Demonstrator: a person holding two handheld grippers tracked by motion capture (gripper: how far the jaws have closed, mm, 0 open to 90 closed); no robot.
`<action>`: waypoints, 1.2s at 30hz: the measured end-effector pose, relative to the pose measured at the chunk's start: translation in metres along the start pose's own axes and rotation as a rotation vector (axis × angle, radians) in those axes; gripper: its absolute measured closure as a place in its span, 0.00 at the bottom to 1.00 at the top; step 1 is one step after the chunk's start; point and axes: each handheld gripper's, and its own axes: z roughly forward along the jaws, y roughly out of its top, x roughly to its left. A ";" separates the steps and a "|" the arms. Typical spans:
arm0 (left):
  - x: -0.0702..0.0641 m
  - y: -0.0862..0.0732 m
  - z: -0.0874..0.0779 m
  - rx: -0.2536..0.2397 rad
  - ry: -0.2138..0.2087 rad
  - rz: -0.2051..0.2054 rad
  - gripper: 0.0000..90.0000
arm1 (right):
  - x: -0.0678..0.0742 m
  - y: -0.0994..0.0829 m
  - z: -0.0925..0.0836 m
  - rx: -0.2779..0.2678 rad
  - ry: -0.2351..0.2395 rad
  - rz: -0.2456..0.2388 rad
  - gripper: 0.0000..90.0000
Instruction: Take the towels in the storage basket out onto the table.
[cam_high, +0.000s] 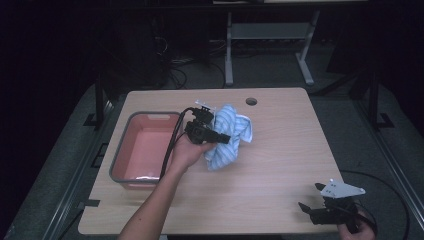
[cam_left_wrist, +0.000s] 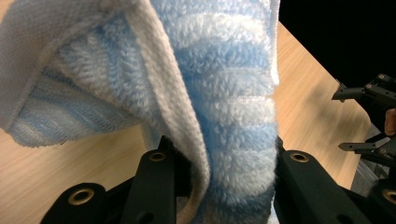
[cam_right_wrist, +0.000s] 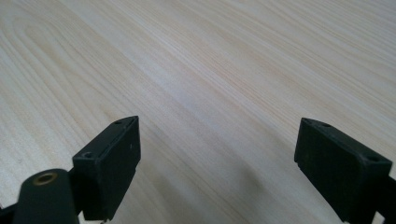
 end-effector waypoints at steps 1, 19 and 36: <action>0.000 0.000 0.002 0.000 -0.003 -0.001 0.76 | 0.000 0.000 0.000 0.000 0.000 0.000 0.15; -0.007 -0.001 0.038 0.034 -0.032 -0.010 0.75 | 0.001 0.000 0.000 0.000 0.002 0.000 0.15; -0.010 -0.004 0.064 0.070 -0.023 -0.009 0.75 | 0.002 0.001 0.001 -0.001 0.004 -0.004 0.15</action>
